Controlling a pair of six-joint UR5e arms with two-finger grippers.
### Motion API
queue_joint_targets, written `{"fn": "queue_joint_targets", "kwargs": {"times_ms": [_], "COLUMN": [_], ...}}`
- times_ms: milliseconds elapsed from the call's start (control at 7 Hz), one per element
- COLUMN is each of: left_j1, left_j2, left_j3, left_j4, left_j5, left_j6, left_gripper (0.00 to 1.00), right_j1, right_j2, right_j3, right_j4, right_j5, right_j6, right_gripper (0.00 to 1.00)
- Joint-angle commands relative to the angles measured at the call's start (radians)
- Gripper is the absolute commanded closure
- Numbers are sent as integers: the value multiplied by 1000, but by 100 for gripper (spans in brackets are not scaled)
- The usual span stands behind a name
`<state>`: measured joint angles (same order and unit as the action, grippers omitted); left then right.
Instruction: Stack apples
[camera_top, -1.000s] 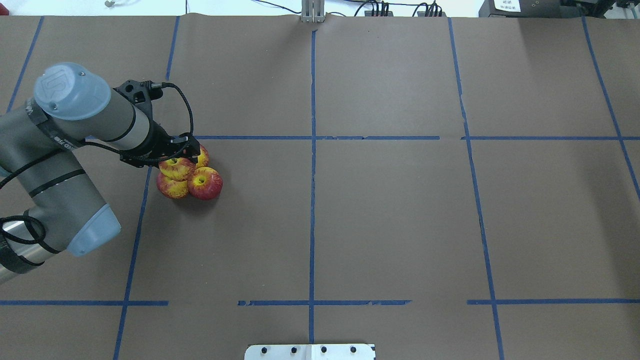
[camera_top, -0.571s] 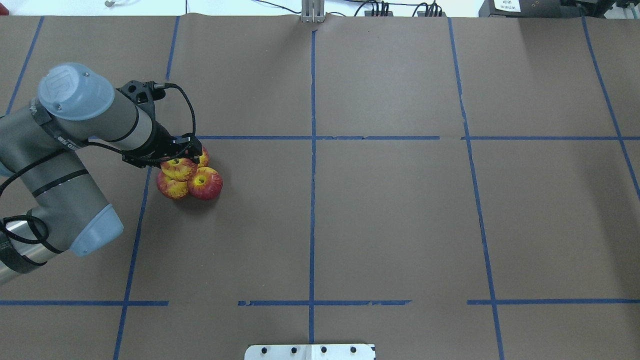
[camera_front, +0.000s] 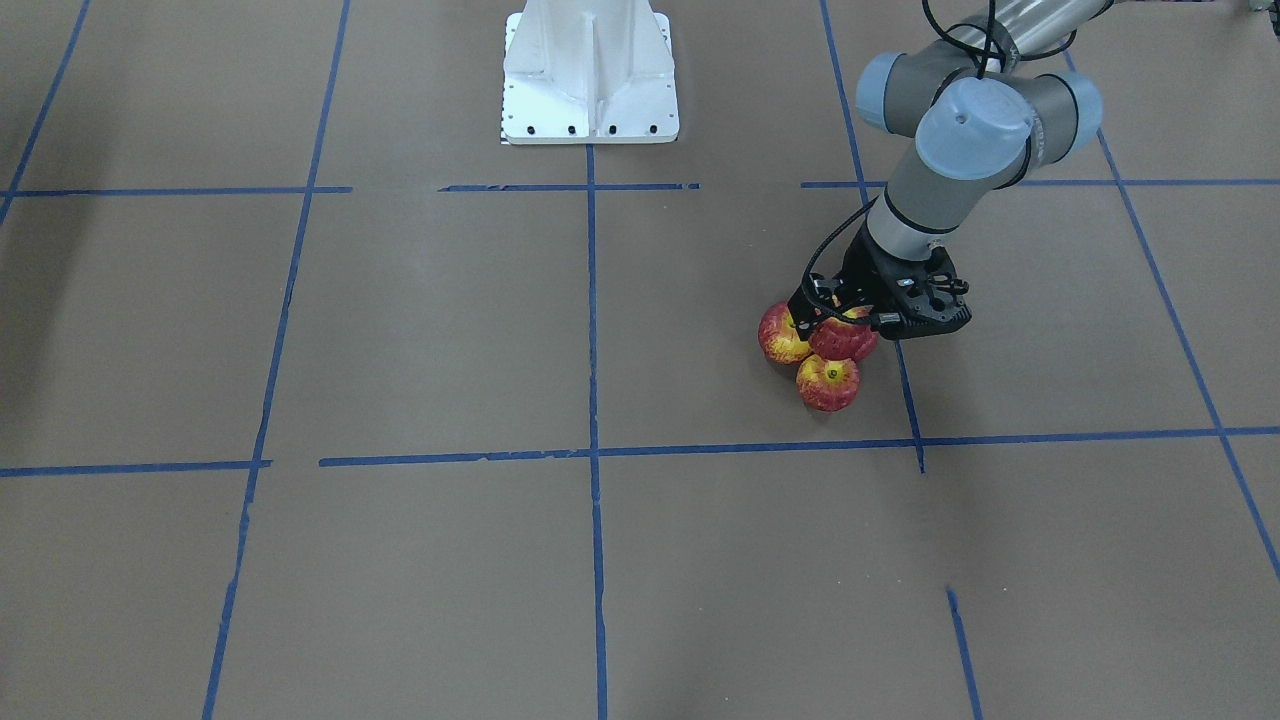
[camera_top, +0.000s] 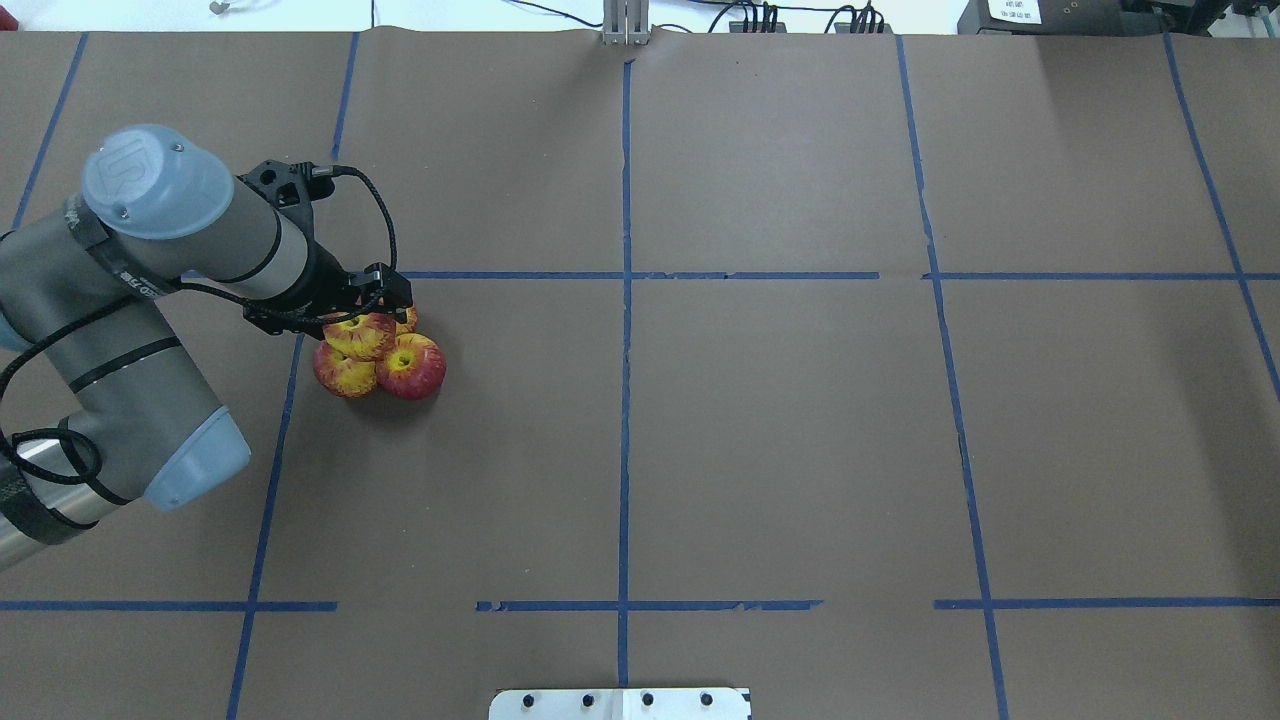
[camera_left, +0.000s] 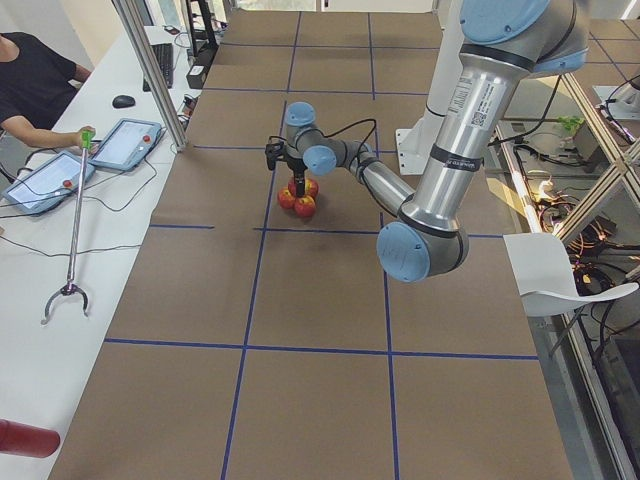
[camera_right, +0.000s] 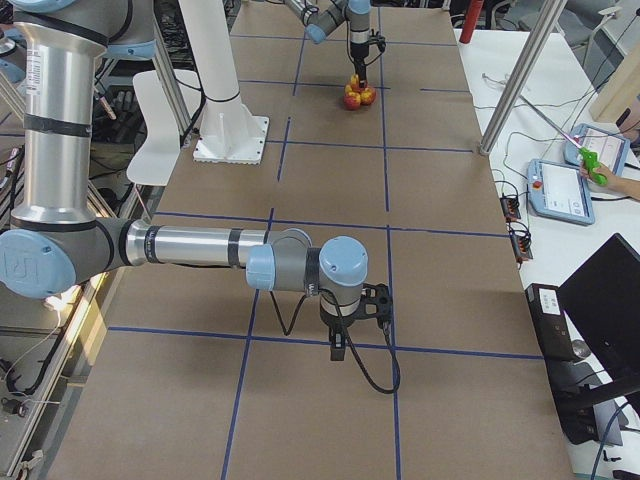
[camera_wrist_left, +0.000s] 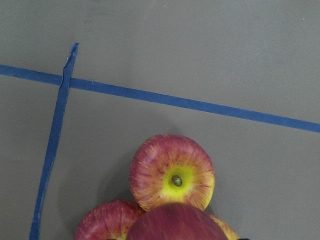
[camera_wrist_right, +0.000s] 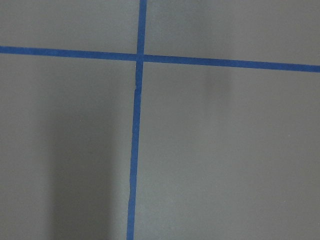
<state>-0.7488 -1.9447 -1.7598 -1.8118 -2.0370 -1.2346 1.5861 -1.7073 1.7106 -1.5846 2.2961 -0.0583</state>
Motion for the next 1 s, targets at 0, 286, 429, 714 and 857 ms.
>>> {"fn": "queue_joint_targets", "kwargs": {"times_ms": [0, 286, 429, 714, 857], "left_j1": [-10, -180, -213, -437, -566], "left_j2": [0, -2, 3, 157, 275], "left_j3": [-30, -194, -251, -262, -245], "left_j4": [52, 214, 298, 309, 305], "left_j5": [-2, -8, -8, -95, -118], "left_j6": [7, 114, 210, 594, 888], "left_gripper": [0, 0, 0, 0, 0], "right_j1": [0, 0, 0, 0, 0], "right_j2": [0, 0, 0, 0, 0], "right_j3": [0, 0, 0, 0, 0], "right_j4": [0, 0, 0, -2, -2], "right_j5": [0, -1, 0, -1, -1], "right_j6": [0, 0, 0, 0, 0], "right_gripper": [0, 0, 0, 0, 0]}}
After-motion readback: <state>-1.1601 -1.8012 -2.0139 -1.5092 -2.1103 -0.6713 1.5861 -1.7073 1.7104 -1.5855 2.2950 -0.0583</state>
